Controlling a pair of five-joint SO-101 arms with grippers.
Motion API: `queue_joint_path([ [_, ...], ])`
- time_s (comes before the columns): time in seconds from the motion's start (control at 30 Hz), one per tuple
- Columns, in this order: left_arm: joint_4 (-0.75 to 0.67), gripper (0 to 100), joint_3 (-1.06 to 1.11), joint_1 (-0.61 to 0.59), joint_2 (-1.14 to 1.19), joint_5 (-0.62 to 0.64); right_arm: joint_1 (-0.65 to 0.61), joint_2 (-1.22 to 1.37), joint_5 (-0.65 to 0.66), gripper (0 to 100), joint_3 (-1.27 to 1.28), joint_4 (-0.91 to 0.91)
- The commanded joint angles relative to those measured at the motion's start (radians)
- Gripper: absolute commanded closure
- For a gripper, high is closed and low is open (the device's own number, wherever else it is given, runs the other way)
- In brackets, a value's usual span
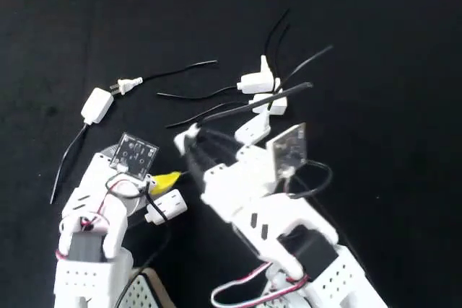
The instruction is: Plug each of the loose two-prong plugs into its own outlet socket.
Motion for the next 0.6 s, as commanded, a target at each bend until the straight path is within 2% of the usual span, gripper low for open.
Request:
queue_joint_path([
  [0.0,0.032,55,-0.071,0.008,0.026,0.017,-0.061,-0.012,-0.012,98.7,0.033,-0.055],
  [0.17,0.038,55,-0.145,0.008,-0.009,0.153,-0.068,-0.012,-0.064,98.7,0.071,-0.083],
  [0.43,0.127,55,-0.236,0.01,-0.037,0.183,-0.072,-0.012,-0.068,98.7,0.076,-0.077],
  [0.57,0.169,55,-0.305,0.061,-0.037,0.232,-0.072,-0.012,-0.068,98.7,0.059,-0.014],
])
